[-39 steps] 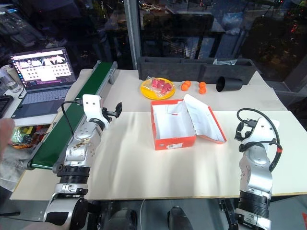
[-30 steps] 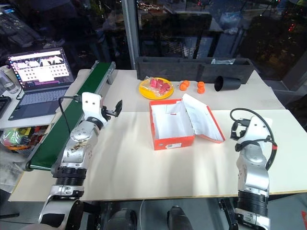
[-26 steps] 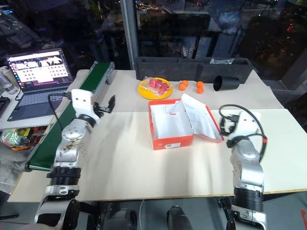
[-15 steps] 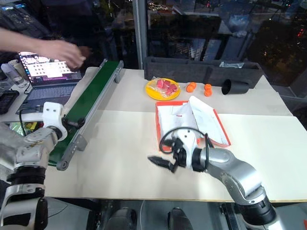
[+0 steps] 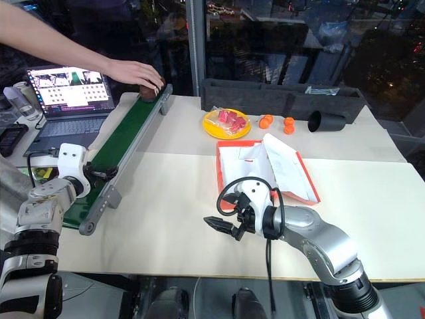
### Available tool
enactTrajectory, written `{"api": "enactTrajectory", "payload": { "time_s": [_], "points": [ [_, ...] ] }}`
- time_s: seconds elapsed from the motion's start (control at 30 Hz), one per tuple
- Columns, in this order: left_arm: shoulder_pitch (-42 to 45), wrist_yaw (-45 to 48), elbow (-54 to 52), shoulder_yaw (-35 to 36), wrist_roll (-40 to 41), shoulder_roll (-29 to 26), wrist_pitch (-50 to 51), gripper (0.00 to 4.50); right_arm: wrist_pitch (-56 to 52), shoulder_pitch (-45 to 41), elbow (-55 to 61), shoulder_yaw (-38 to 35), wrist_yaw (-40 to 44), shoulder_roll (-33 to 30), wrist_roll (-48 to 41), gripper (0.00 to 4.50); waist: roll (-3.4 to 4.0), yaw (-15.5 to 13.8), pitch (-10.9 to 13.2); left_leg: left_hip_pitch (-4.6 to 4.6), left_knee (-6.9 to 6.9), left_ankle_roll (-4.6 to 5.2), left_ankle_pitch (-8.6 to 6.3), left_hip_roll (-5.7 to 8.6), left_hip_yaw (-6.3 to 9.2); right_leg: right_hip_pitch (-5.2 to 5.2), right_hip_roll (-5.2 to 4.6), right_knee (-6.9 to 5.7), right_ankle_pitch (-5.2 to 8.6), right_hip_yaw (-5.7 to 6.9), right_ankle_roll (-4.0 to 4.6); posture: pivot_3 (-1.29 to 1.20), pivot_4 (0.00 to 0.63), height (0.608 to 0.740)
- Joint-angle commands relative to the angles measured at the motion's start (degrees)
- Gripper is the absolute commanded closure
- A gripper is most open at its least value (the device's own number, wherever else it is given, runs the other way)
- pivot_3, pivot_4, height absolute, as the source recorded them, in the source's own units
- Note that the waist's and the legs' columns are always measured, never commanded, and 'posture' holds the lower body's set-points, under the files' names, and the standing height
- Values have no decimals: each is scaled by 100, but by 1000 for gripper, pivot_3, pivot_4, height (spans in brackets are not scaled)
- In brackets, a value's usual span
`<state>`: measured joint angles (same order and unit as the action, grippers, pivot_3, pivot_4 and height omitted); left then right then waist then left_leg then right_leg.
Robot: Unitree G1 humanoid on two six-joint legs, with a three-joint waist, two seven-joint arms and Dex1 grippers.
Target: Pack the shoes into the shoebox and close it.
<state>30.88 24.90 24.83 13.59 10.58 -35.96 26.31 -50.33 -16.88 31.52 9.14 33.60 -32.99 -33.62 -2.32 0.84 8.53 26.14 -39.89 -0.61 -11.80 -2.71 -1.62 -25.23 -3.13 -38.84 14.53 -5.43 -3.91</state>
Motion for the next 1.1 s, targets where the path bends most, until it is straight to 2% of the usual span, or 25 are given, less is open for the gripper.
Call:
{"api": "enactTrajectory", "payload": {
  "time_s": [0.03, 1.1],
  "points": [
    [156, 35, -98, 23, 29, -7, -96, 0, 107, 31, 199, -256, -7, 7, -57, 33, 0, 0, 0, 0, 0, 0, 0, 0, 0, 0, 0, 0, 0, 0, 0, 0, 150, 681],
    [325, -42, 8, 143, 67, -19, -101, 0, 140, 315, 170, -167, -23, 101, 136, 33, -1, 0, 0, 0, -1, 0, 0, 1, 3, 2, 0, -1, 0, 2, 0, 0, 150, 681]
  ]
}}
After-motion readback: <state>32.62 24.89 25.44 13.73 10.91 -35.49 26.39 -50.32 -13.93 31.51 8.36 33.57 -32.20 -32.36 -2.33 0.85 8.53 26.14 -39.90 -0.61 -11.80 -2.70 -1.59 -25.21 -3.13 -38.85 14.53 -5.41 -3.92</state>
